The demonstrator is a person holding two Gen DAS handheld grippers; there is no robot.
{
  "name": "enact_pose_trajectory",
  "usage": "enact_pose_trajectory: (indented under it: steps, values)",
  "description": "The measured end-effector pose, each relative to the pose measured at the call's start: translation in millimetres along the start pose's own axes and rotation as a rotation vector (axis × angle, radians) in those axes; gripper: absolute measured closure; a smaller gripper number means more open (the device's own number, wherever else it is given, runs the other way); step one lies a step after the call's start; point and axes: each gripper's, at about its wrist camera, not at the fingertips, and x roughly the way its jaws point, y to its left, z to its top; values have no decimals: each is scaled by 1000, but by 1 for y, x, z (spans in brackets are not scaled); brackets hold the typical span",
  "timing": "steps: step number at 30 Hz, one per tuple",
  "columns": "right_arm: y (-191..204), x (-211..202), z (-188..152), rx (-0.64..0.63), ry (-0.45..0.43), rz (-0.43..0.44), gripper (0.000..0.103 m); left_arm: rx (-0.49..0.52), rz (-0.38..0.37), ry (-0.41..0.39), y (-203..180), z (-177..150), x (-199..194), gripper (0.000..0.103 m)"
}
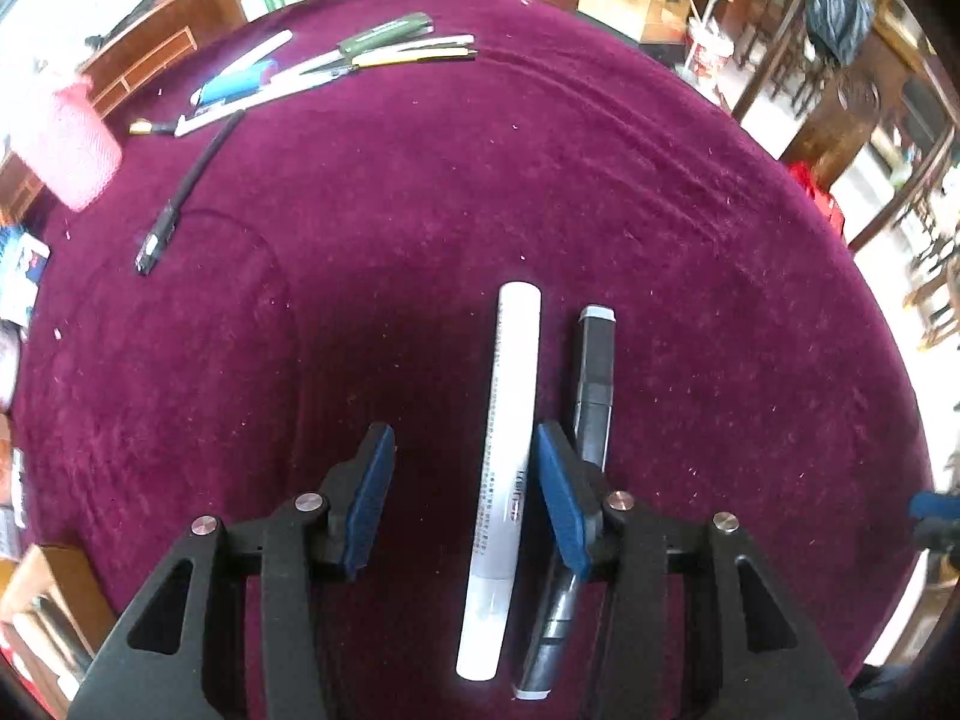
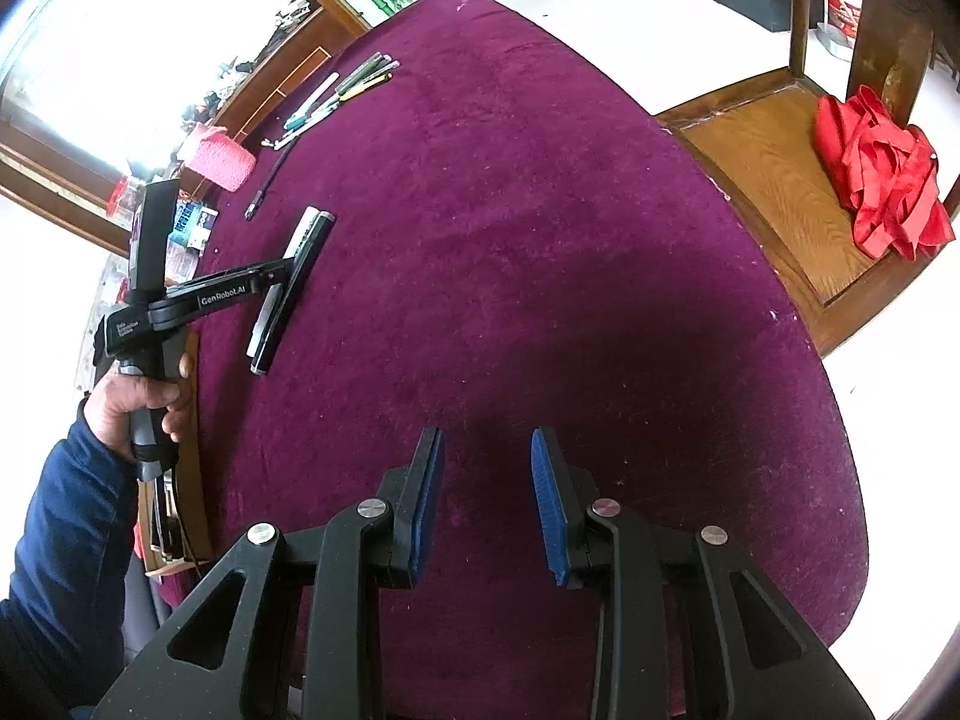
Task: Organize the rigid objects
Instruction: 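Grasp the white PAINT marker with the left tool, then grasp the white-ended black marker with the right tool while the left tool holds the paint marker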
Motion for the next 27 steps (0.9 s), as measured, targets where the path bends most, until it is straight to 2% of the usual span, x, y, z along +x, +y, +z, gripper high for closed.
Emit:
enact_pose_trajectory:
  steps: [3, 4, 5, 11, 15, 19, 23, 27]
  values:
    - [6, 4, 1, -8, 6, 9, 76, -12, 14, -32, -1, -9, -4, 73]
    - [9, 6, 1, -12, 7, 14, 76, -17, 18, -40, -5, -15, -8, 87]
    - [13, 8, 2, -17, 9, 17, 76, -23, 26, -44, -7, -20, -10, 91]
    - [42, 21, 7, -71, 27, 46, 76, -135, 28, -73, -16, -69, -27, 92]
    - [67, 31, 16, -112, 40, 67, 76, -233, -3, -53, -15, -113, -45, 92]
    - [100, 48, 31, -160, 61, 74, 76, -276, 30, -65, -16, -159, -62, 91]
    - [135, 85, 55, -153, 131, 79, 75, -277, 30, -65, -11, -168, -65, 91]
    - [160, 120, 75, -138, 150, 39, 75, -280, 13, -74, -8, -171, -65, 91]
